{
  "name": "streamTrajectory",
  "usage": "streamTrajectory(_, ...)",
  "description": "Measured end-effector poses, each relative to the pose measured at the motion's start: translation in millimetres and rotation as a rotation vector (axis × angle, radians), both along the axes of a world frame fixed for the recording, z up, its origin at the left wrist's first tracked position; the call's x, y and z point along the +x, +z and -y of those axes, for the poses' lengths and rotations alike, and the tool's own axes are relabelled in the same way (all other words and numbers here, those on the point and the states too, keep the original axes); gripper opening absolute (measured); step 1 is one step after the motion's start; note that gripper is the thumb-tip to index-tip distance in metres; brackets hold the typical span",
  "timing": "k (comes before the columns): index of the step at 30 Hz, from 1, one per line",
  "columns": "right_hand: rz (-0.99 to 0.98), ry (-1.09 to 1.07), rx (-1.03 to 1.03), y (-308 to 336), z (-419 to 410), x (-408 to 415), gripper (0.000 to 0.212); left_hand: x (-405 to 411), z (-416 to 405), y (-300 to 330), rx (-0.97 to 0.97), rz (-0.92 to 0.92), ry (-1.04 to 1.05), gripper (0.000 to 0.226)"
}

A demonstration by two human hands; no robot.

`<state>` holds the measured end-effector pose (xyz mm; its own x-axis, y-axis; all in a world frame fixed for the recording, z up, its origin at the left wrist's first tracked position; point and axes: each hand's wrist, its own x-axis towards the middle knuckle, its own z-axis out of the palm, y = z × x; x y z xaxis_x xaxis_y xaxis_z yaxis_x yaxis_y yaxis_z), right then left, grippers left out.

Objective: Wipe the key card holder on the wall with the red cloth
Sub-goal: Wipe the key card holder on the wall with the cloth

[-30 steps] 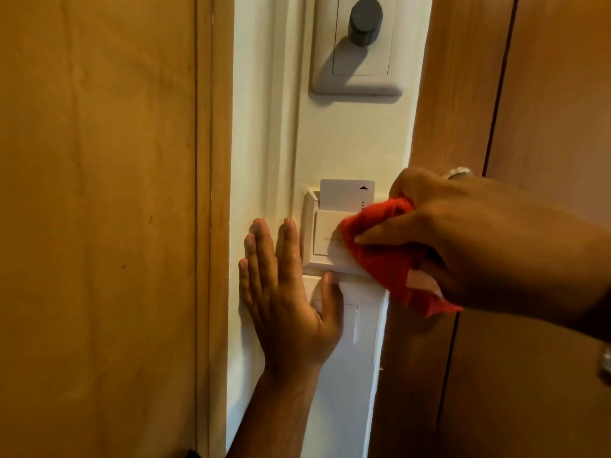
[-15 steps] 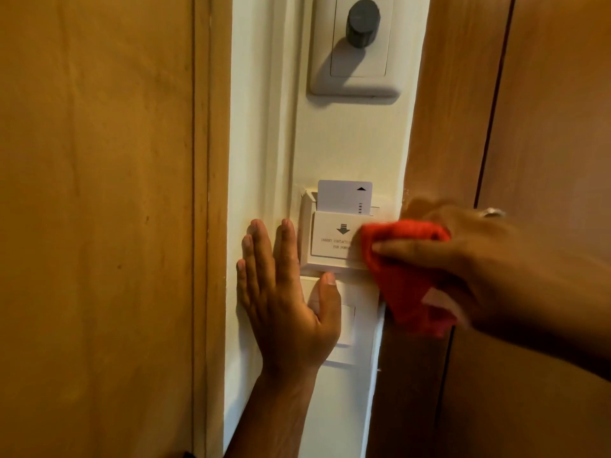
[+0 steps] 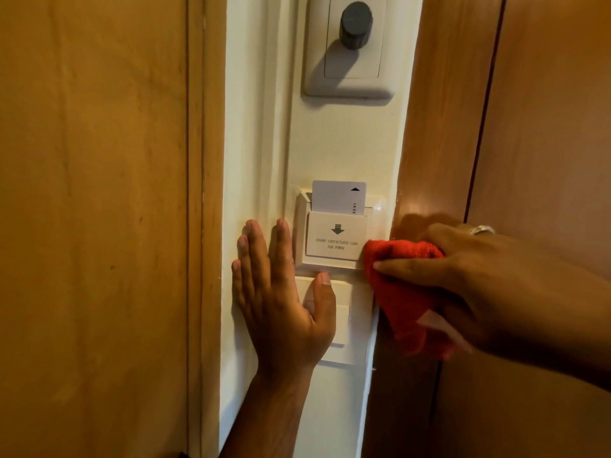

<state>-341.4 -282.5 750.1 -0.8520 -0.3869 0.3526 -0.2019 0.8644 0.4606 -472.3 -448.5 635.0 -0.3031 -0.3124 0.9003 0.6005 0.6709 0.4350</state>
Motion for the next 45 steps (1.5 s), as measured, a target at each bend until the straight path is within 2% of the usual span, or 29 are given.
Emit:
streamTrajectory(3,-0.079,0.03,-0.062,8,4,3,0.073,0,0,0,-0.001,0.013,0.003,0.073)
streamTrajectory(7,0.071,0.025,-0.006,-4,8,2,0.079,1,0,0,-0.008,0.009,0.002,0.073)
streamTrajectory(11,-0.056,0.028,-0.046,6,12,6,0.076,2,0,0,-0.005,0.01,0.001,0.073)
streamTrajectory(15,0.006,-0.009,0.04,1,15,5,0.085,2,1,0,-0.007,0.006,-0.007,0.073)
streamTrajectory(18,-0.089,0.01,0.041,13,19,7,0.085,1,1,0,-0.005,0.008,-0.001,0.073)
streamTrajectory(21,-0.056,0.013,0.121,11,29,5,0.09,0,0,-1,-0.02,0.011,0.008,0.073)
streamTrajectory(23,-0.019,0.016,0.174,10,35,6,0.086,-1,0,-1,-0.021,0.005,0.018,0.073)
streamTrajectory(26,-0.084,0.026,0.194,21,47,9,0.081,0,0,0,-0.02,0.012,0.023,0.077)
streamTrajectory(28,-0.103,0.054,0.222,25,57,7,0.068,1,0,1,-0.017,0.017,0.005,0.082)
streamTrajectory(31,-0.03,0.081,0.234,36,66,4,0.054,3,0,1,-0.014,0.015,-0.004,0.086)
streamTrajectory(35,-0.071,0.126,0.193,50,84,-2,0.049,5,0,2,-0.017,0.004,0.0,0.082)
streamTrajectory(38,0.013,0.14,0.21,45,94,-13,0.038,7,0,3,-0.027,-0.049,0.028,0.076)
streamTrajectory(42,-0.06,0.144,0.214,51,101,-14,0.041,6,1,1,0.007,-0.055,-0.014,0.074)
streamTrajectory(45,0.031,0.14,0.23,48,98,-17,0.043,7,2,3,-0.023,-0.012,0.015,0.083)
